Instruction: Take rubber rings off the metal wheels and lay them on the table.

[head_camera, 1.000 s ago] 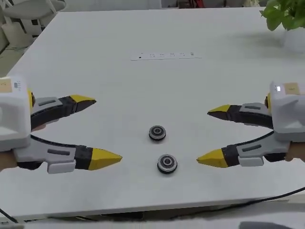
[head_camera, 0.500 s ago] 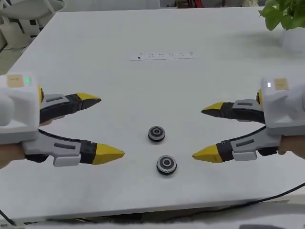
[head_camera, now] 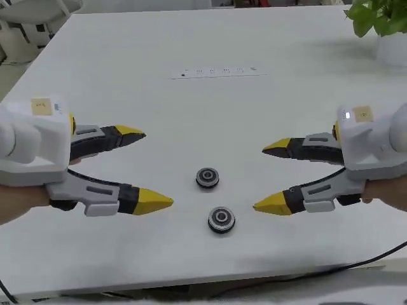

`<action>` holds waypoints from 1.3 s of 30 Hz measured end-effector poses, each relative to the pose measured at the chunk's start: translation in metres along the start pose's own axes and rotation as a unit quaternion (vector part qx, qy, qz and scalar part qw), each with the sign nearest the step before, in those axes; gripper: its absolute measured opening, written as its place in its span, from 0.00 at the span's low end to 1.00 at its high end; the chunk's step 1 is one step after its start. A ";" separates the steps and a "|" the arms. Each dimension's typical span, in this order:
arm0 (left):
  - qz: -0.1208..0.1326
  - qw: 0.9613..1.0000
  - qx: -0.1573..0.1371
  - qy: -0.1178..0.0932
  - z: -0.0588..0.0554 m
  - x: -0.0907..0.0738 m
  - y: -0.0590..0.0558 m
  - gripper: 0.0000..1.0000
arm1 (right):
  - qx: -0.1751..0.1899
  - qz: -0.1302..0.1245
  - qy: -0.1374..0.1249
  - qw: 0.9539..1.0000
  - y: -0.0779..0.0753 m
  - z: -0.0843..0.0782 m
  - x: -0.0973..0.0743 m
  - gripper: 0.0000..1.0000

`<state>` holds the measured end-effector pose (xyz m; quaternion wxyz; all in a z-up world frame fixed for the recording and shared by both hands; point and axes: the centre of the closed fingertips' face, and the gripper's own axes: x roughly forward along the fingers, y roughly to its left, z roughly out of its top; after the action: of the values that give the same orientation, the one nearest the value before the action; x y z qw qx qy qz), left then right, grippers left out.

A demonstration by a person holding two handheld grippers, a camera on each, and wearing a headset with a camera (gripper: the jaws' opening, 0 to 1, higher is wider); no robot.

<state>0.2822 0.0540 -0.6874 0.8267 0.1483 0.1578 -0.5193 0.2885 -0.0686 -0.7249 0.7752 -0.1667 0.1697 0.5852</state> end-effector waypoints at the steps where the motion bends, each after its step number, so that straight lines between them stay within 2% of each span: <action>1: -0.001 1.000 0.000 0.001 0.000 0.001 0.000 0.79 | 0.001 0.001 0.001 1.000 0.000 -0.001 0.001 0.63; 7: -0.009 1.000 -0.001 0.013 -0.006 0.010 -0.002 0.78 | 0.002 0.011 0.004 1.000 0.002 -0.006 0.006 0.61; 12: -0.014 1.000 -0.001 0.012 -0.007 0.016 -0.003 0.78 | 0.003 0.019 0.007 1.000 0.004 -0.010 0.011 0.60; 23: -0.038 0.999 0.000 0.017 -0.013 0.032 -0.013 0.76 | 0.013 0.037 0.007 0.999 0.009 -0.018 0.019 0.57; 32: -0.050 0.998 0.007 0.024 -0.018 0.041 -0.018 0.68 | 0.015 0.042 0.010 0.999 0.010 -0.024 0.022 0.54; 39: -0.062 0.998 0.007 0.028 -0.022 0.048 -0.023 0.64 | 0.010 0.057 0.018 0.998 0.016 -0.028 0.028 0.51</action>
<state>0.2785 0.0149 -0.7293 0.7869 0.1582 0.1863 -0.5666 0.2782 -0.0534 -0.7632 0.7390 -0.1590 0.1986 0.6239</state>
